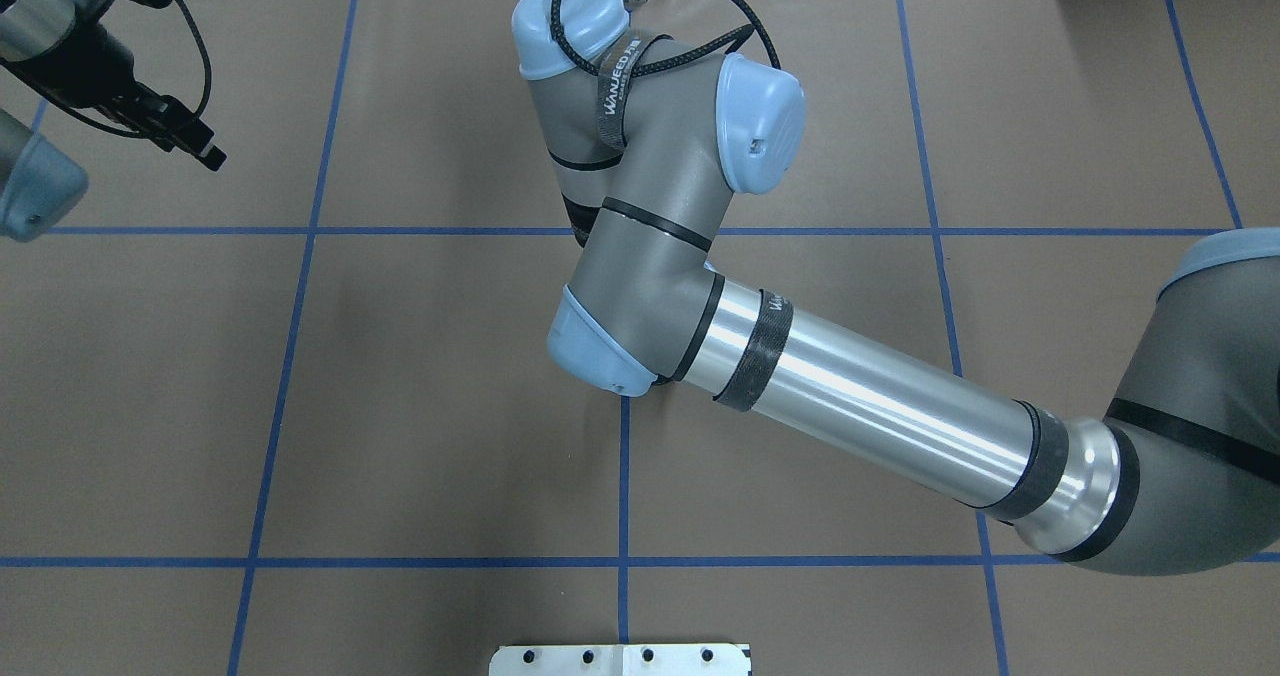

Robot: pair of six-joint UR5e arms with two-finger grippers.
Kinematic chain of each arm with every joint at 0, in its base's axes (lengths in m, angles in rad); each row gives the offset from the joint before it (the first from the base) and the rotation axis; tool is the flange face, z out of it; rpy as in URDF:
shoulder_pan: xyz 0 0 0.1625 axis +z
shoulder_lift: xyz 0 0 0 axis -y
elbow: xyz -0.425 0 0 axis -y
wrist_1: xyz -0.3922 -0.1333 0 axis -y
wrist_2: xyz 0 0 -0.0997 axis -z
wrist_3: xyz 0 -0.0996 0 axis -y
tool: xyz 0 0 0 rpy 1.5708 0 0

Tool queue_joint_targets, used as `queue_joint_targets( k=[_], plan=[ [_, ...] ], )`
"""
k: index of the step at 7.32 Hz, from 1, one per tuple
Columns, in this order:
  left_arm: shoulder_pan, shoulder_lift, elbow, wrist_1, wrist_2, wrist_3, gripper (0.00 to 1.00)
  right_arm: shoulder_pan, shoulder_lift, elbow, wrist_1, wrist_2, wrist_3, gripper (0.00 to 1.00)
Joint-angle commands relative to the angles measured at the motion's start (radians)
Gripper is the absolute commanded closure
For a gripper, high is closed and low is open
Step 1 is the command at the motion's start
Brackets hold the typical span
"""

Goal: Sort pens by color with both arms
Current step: 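Lift the green highlighter up out of the cup with the right gripper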

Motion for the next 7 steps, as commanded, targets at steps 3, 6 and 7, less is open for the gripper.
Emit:
queue_joint_targets(
  k=[3, 6, 7],
  plan=[
    [0.008, -0.001, 0.005, 0.000, -0.002, -0.008, 0.22, 0.031, 0.048, 0.154, 0.024, -0.151, -0.085, 0.74],
    [0.017, -0.001, 0.008, 0.009, -0.002, -0.047, 0.21, 0.028, 0.042, 0.037, 0.341, -0.285, -0.409, 0.75],
    [0.021, 0.006, 0.008, 0.009, 0.000, -0.064, 0.21, 0.026, 0.053, -0.060, 0.470, -0.317, -0.473, 0.76]
  ],
)
